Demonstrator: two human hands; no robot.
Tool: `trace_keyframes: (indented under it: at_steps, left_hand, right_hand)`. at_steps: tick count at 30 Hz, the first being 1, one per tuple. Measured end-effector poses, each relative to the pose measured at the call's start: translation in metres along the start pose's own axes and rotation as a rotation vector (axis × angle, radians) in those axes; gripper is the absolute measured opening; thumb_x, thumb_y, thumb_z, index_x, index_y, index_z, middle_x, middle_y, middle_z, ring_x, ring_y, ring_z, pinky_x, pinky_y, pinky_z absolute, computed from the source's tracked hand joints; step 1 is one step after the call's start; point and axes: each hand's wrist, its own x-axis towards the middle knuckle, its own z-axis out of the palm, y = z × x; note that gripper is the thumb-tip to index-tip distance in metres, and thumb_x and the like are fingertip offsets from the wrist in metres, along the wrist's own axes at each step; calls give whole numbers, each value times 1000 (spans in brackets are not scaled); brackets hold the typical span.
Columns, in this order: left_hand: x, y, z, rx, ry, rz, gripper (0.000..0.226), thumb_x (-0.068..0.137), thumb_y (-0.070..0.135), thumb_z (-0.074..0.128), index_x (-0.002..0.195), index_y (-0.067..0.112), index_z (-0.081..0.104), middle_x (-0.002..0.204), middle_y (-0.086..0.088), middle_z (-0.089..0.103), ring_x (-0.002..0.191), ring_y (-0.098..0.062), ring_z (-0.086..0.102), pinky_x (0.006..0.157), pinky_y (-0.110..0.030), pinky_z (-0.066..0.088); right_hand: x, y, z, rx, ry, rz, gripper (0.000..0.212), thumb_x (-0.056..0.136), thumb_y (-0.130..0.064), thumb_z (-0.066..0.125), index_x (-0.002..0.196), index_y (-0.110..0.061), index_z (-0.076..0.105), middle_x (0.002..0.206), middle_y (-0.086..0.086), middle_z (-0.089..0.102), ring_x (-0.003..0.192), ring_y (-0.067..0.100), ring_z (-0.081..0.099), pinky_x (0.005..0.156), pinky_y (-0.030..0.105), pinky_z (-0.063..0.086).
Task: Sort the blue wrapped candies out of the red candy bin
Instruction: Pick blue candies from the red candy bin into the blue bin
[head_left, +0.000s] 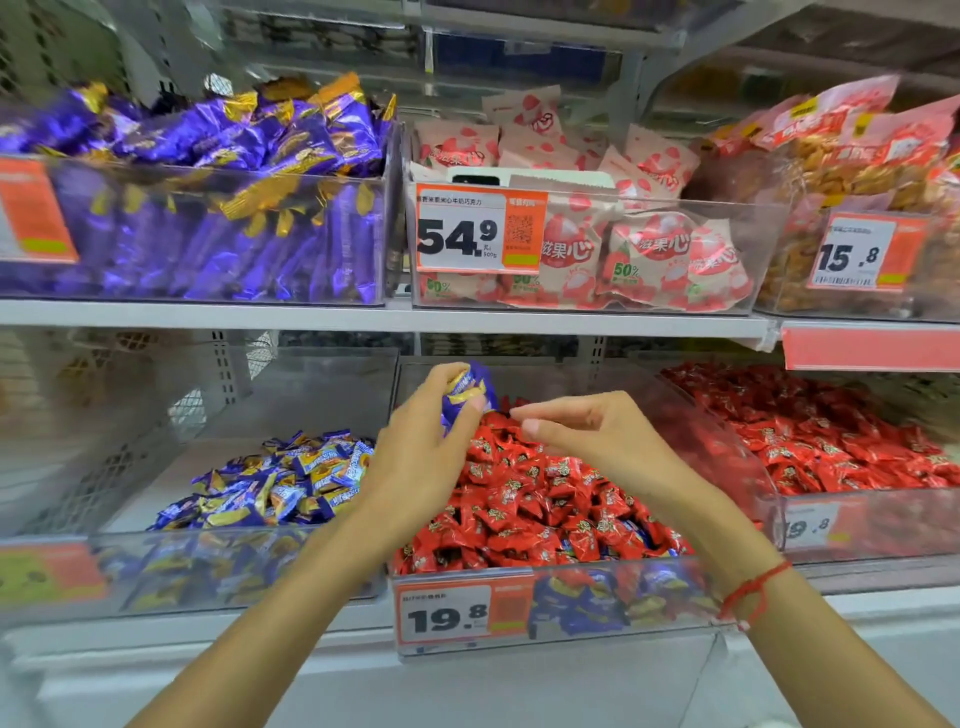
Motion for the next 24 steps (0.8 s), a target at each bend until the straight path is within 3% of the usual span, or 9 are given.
trace_keyframes:
  at_steps: [2, 5, 8, 10, 13, 17, 19, 21, 24]
  left_hand:
    - [-2, -13, -20, 145, 163, 49, 34, 100, 34, 47, 133, 29, 46, 118, 11, 59, 99, -13, 55, 77, -28, 34]
    - [-3, -41, -43, 242, 281, -37, 34, 101, 34, 44, 134, 28, 43, 126, 6, 55, 97, -24, 58, 79, -36, 40]
    - [-6, -78, -54, 399, 88, -170, 38, 102, 35, 38, 139, 26, 41, 133, 2, 51, 98, -23, 58, 82, -37, 41]
    - [-9, -95, -56, 476, -109, -207, 45, 103, 37, 32, 145, 23, 39, 147, -2, 44, 124, -22, 51, 99, -36, 38]
    - [-5, -95, -48, 567, -196, -125, 45, 104, 37, 26, 146, 27, 39, 156, -3, 31, 143, -20, 31, 114, -39, 27]
    - [3, -45, -27, 500, 57, 126, 42, 101, 38, 30, 129, 23, 59, 140, 4, 53, 129, -17, 46, 107, -36, 34]
    - [2, -20, -10, 435, 52, 222, 34, 102, 36, 35, 125, 28, 58, 133, 14, 53, 122, -11, 48, 101, -32, 37]
    - [0, -8, 13, 362, -153, 277, 31, 102, 34, 39, 128, 33, 54, 134, 19, 50, 123, -6, 45, 103, -31, 38]
    - [-5, -7, 51, 255, -679, 247, 36, 103, 24, 42, 137, 32, 50, 145, 13, 45, 134, -5, 38, 112, -26, 27]
  right_hand:
    - [1, 4, -4, -120, -64, 19, 20, 87, -17, 69, 103, -29, 73, 100, -16, 72, 96, -5, 65, 78, 8, 49]
    - [1, 13, -12, -304, -110, 43, 21, 87, -19, 70, 106, -28, 71, 106, -13, 70, 99, -2, 64, 87, 13, 49]
    - [1, 21, -27, -459, -141, 63, 18, 87, -16, 70, 102, -25, 73, 102, -8, 72, 96, -1, 65, 88, 10, 48]
    - [0, 23, -41, -513, -144, 92, 16, 87, -16, 70, 98, -28, 73, 99, -9, 73, 94, 0, 66, 81, 5, 47]
    - [-3, 26, -63, -532, -109, 154, 16, 88, -17, 69, 101, -25, 74, 100, -8, 72, 95, 1, 66, 80, 8, 48]
    - [-9, 30, -80, -577, -84, 237, 17, 87, -16, 70, 101, -23, 74, 96, -3, 73, 93, 4, 65, 92, 26, 51]
    - [-12, 32, -85, -612, -87, 272, 16, 86, -13, 69, 97, -23, 75, 92, -3, 73, 90, 4, 65, 90, 27, 51]
    - [-13, 36, -86, -692, -81, 295, 16, 86, -10, 68, 92, -22, 76, 92, -2, 74, 89, 7, 67, 87, 26, 52]
    - [-16, 48, -75, -930, -139, 283, 20, 84, -8, 64, 91, -21, 78, 95, -3, 75, 92, 9, 67, 86, 20, 50]
